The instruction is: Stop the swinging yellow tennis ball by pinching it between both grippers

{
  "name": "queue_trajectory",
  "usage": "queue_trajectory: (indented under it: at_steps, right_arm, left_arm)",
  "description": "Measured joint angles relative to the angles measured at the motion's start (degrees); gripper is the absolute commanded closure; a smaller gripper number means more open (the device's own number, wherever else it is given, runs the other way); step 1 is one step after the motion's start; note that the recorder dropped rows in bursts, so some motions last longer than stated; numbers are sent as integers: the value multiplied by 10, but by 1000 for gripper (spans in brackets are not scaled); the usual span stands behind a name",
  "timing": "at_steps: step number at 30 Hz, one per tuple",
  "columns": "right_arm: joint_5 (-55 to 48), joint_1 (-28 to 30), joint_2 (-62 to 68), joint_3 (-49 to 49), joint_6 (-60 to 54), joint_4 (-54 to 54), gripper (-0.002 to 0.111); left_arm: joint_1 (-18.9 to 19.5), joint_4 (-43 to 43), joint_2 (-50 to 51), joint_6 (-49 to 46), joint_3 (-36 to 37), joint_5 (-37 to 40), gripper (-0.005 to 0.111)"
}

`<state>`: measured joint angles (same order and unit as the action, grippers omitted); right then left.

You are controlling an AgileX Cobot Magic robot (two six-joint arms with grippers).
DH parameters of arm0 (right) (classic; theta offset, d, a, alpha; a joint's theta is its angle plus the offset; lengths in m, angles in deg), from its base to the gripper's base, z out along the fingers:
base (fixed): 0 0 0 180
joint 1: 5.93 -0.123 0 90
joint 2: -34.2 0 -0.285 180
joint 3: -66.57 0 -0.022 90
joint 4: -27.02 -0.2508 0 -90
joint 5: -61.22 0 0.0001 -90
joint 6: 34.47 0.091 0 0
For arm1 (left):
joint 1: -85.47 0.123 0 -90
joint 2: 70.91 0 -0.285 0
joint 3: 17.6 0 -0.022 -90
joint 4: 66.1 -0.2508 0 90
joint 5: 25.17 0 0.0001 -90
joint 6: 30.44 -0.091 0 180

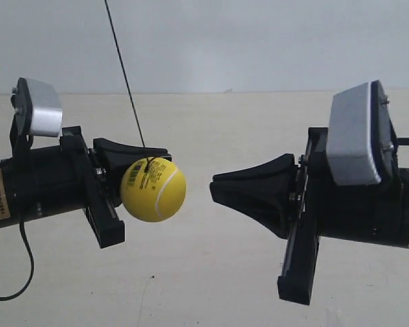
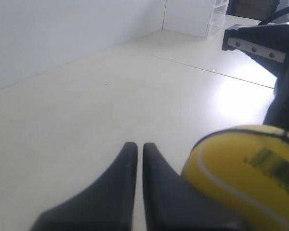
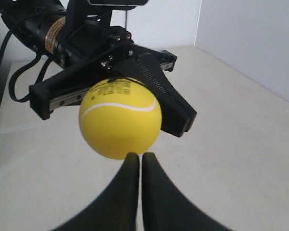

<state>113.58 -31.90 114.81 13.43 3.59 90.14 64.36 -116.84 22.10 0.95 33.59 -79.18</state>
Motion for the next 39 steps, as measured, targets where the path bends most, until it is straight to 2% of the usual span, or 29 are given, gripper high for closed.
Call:
queue_trajectory:
  at_steps: [14,19,25,30,39]
  right_arm:
    - [-24,-60,0,4,-6,-24,108]
    - [-49,-60,0,4,-14,-34,108]
    - [-55,-60,0,4,-14,-35,108]
    - [-57,-60,0,4,-14,-35,108]
    - [-49,-60,0,4,-20,-36,108]
  left_arm:
    - [0,-35,0,24,0,15,102]
    - [0,-48,-10,30,0,65,102]
    - [0,-51,-92,50,4,144,102]
    - [0,-57,-135,54,26,144,102]
    - [0,-71,-137,56,32,120,102]
